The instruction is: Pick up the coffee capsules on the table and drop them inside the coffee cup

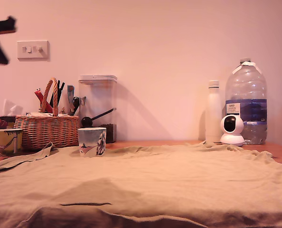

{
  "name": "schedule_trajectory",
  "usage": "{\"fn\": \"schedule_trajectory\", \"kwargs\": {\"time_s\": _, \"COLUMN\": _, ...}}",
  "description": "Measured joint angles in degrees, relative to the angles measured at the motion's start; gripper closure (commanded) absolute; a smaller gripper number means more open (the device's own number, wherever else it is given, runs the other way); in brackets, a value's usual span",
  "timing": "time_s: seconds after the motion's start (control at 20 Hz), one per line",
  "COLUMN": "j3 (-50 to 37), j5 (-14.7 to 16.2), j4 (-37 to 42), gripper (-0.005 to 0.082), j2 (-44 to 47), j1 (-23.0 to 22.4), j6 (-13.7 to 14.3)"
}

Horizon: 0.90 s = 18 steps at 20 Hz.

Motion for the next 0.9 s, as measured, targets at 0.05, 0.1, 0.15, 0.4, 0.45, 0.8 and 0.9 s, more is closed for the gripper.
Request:
{"fn": "schedule_trajectory", "kwargs": {"time_s": 0.05, "j3": -1.4, "j5": 0.1, "j4": 0.0, "gripper": 0.0792, "j2": -1.2, "j1": 0.3, "j6": -0.8}}
{"fn": "schedule_trajectory", "kwargs": {"time_s": 0.1, "j3": -2.7, "j5": 0.2, "j4": -0.1, "gripper": 0.0792, "j2": -2.3, "j1": 0.4, "j6": -1.3}}
{"fn": "schedule_trajectory", "kwargs": {"time_s": 0.15, "j3": -4.1, "j5": 0.6, "j4": -0.2, "gripper": 0.0792, "j2": -3.6, "j1": 0.4, "j6": -1.9}}
{"fn": "schedule_trajectory", "kwargs": {"time_s": 0.4, "j3": -8.6, "j5": 2.8, "j4": -4.9, "gripper": 0.0792, "j2": -11.3, "j1": 0.4, "j6": -3.8}}
{"fn": "schedule_trajectory", "kwargs": {"time_s": 0.45, "j3": -9.1, "j5": 3.0, "j4": -6.5, "gripper": 0.0792, "j2": -13.6, "j1": 0.4, "j6": -3.8}}
{"fn": "schedule_trajectory", "kwargs": {"time_s": 0.8, "j3": -9.7, "j5": 4.3, "j4": -22.3, "gripper": 0.0792, "j2": -29.9, "j1": 0.4, "j6": -4.0}}
{"fn": "schedule_trajectory", "kwargs": {"time_s": 0.9, "j3": -9.7, "j5": 4.5, "j4": -24.2, "gripper": 0.0792, "j2": -34.6, "j1": 0.3, "j6": -4.8}}
